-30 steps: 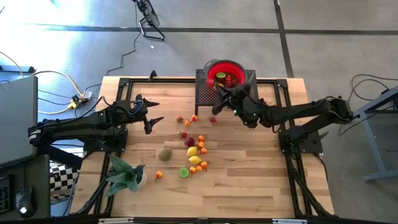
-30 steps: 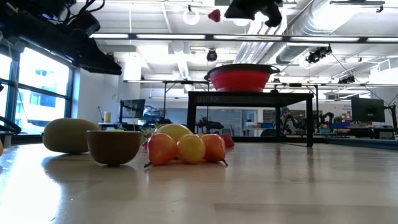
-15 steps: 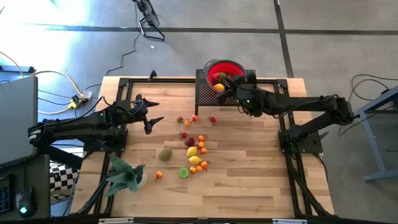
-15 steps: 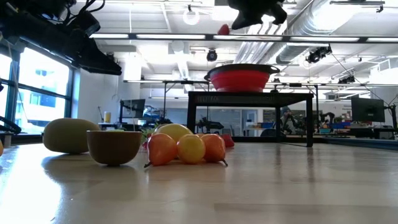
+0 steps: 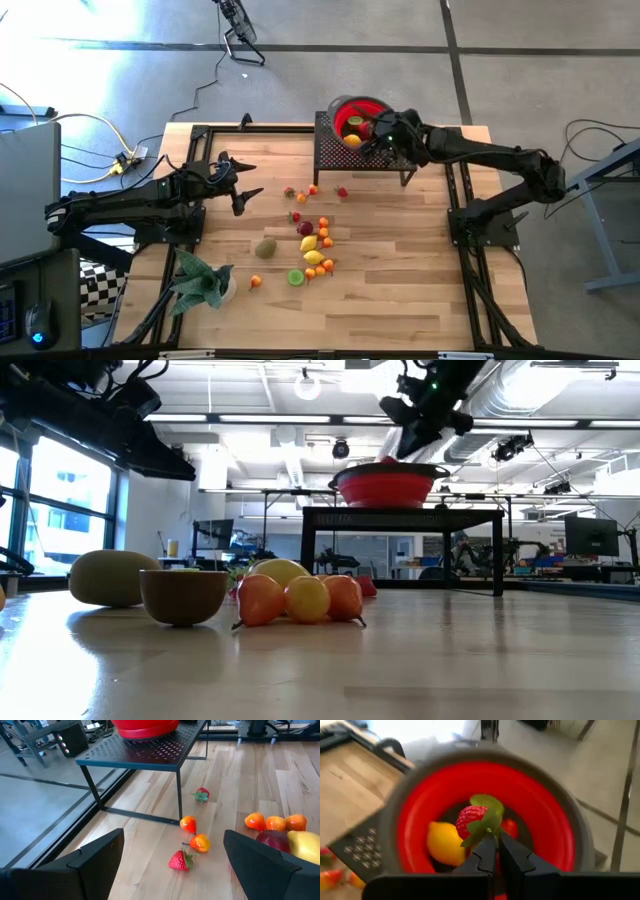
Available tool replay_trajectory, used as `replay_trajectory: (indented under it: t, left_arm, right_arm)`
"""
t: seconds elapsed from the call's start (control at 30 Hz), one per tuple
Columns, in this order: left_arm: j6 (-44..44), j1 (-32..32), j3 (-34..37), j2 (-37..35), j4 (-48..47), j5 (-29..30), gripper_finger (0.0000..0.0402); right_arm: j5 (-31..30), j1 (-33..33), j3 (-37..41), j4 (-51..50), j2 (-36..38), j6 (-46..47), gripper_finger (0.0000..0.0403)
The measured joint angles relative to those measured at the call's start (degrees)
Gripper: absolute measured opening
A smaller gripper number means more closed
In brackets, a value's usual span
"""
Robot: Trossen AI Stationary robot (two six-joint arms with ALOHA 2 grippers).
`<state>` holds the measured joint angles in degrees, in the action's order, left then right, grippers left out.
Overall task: Pick & Place Fruit
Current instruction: Put the strawberry into the strainer on the shelf, then put the pear into the strainer on the shelf
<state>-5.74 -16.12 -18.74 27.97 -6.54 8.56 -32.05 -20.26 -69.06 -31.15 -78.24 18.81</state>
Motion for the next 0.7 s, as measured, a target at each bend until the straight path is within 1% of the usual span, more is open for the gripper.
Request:
replay_trajectory:
  t: [0.13,0.23,0.33,0.43,0.7]
  left_arm:
    - [0.01,0.0,0.0,0.0,0.01,0.0,0.0337]
    - [0.0,0.0,0.0,0.0,0.01,0.0,0.0337]
    - [0.0,0.0,0.0,0.01,-0.01,0.0,0.0337]
    - [0.0,0.0,0.0,0.01,0.01,0.0,0.0337]
    - [0.02,0.0,0.0,0.01,0.01,0.0,0.0337]
  right_arm:
    - [3.71,-2.56,-0.02,-2.2,0.04,-1.07,0.0004]
    - [3.84,-3.47,-0.02,-2.12,0.02,-2.54,0.0005]
    - [3.96,-4.21,-0.02,-2.07,0.02,-4.26,0.0019]
    - [3.98,-4.36,-0.02,-2.08,0.02,-5.4,0.0047]
    - [3.93,-3.8,-0.02,-1.71,0.09,-5.08,0.0141]
